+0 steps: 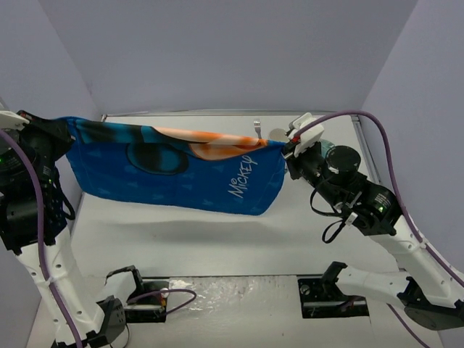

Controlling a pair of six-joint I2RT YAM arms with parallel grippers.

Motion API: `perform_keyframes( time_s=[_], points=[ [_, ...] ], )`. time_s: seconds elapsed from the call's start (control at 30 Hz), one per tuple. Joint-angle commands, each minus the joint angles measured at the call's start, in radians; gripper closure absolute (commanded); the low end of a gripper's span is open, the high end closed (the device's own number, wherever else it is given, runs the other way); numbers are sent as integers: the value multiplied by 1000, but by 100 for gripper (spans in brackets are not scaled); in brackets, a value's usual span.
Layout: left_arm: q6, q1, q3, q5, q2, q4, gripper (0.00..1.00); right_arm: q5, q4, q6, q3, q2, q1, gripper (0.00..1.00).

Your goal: Set the dinner table for one person

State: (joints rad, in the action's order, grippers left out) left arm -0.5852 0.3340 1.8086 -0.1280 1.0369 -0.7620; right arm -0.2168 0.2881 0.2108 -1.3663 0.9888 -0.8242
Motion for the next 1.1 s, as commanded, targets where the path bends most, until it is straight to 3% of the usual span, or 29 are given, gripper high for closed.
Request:
perform_keyframes(
  time_s=[0.0,0.17,0.4,0.6,1.07],
  points=[
    [-1,6,-91,170,-63,67,100,-14,16,-7,-18,-69,18,100],
    [-1,-28,-160,232,-160,34,100,43,79,-33,-9,-118,17,100],
    [39,-73,-145,241,-197,-36,100,113,124,-51,-20,-139,19,100],
    [108,-111,-118,308,-166,-43,100,117,123,-24,-28,-92,19,100],
    [129,-116,-92,299,5,77,100,33,31,60,-64,82,30,100]
  ],
)
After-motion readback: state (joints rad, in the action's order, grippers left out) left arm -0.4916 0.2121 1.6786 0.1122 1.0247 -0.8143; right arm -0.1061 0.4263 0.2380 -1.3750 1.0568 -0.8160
